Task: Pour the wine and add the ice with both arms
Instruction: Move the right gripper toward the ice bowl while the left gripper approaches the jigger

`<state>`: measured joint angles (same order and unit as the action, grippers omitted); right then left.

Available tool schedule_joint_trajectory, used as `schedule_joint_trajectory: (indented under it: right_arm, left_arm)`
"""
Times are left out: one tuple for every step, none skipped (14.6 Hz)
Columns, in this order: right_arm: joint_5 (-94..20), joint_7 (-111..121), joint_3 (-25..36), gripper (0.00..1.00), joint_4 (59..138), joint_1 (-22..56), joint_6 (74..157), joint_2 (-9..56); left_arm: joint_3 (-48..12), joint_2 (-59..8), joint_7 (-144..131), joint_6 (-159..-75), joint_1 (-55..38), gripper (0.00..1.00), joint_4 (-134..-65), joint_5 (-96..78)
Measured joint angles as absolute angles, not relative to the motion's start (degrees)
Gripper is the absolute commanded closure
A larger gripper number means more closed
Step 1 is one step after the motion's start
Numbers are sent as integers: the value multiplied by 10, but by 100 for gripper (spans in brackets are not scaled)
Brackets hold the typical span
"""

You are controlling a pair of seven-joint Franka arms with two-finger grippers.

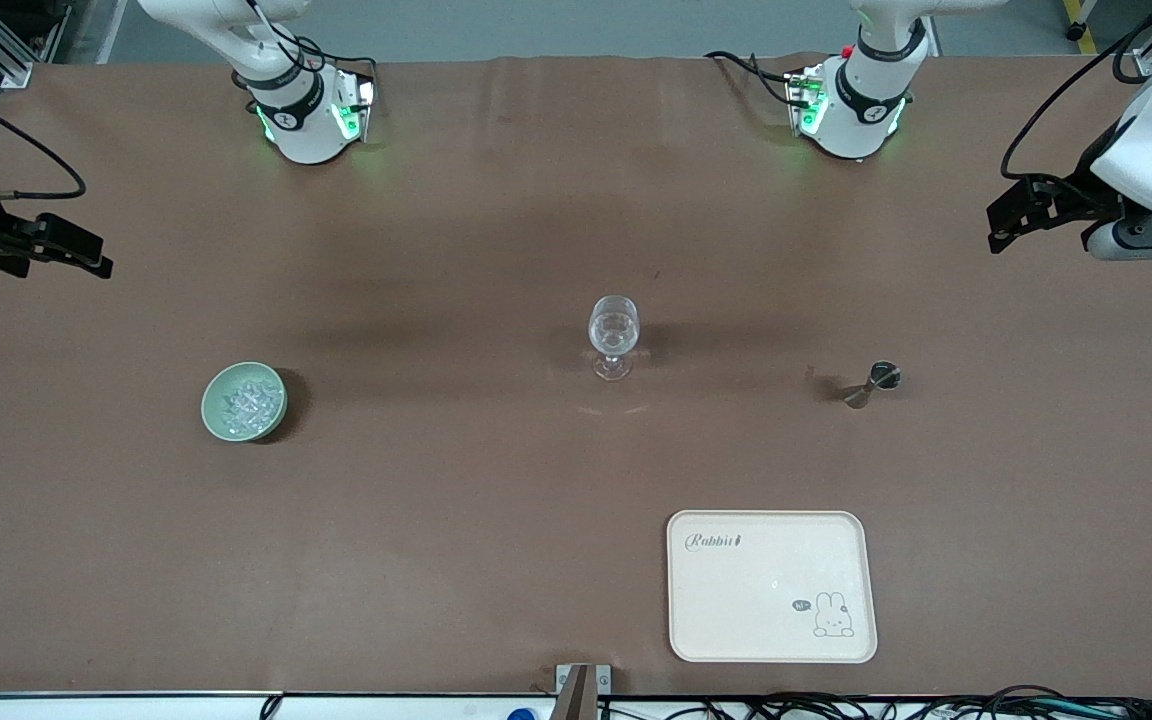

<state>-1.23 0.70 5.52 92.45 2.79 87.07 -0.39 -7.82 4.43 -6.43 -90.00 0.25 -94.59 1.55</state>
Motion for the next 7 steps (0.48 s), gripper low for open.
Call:
schedule_joint_trajectory:
  right_arm:
    - [-12, 7, 55, 0, 924, 28, 869, -5]
    - [-12, 7, 55, 0, 924, 28, 868, -6]
    - [-12, 7, 55, 0, 924, 28, 868, -6]
    - [-12, 7, 54, 0, 924, 28, 868, -6]
    - [-12, 7, 54, 0, 924, 28, 868, -6]
    - [-12, 7, 54, 0, 924, 28, 868, -6]
    - [-12, 7, 54, 0, 924, 28, 868, -6]
  left_arm:
    - [-78, 44, -64, -900, 3, 0, -946, 16]
    - [-78, 44, -64, -900, 3, 0, -945, 16]
    - [-78, 44, -64, -900, 3, 0, -943, 15]
    - [-78, 43, -64, -900, 3, 0, -938, 16]
    - [-77, 39, -62, -900, 3, 0, -928, 16]
    - [-76, 34, -60, -900, 4, 0, -918, 16]
    - [-75, 29, -60, -900, 5, 0, -910, 16]
